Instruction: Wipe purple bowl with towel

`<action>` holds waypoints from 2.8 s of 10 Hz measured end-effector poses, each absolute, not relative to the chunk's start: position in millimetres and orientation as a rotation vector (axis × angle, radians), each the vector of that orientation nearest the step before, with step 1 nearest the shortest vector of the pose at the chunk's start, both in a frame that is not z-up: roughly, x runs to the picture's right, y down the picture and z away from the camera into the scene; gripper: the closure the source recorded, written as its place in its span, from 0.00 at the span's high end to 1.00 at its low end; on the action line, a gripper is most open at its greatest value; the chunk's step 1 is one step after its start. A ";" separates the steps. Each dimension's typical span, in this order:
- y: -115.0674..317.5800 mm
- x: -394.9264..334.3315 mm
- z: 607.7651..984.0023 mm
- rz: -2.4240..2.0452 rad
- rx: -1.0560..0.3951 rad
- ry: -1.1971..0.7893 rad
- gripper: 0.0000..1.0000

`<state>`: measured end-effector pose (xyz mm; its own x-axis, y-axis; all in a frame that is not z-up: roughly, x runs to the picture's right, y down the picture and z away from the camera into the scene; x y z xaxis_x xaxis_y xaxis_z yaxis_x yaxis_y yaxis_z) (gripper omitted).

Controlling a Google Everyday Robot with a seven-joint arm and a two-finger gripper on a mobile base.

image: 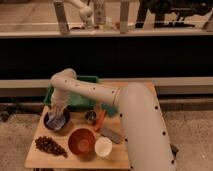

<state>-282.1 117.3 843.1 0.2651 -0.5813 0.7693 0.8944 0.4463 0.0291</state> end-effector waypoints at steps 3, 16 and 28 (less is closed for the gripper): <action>127.1 -293.8 826.8 -1.133 -0.428 -0.811 0.03; 231.2 -318.4 699.9 -1.406 -0.300 -0.879 0.03; 120.3 -280.8 805.4 -1.297 -0.375 -0.768 0.03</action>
<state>-280.8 120.3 805.4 0.0748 -0.7178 0.6922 0.9523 0.2575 0.1641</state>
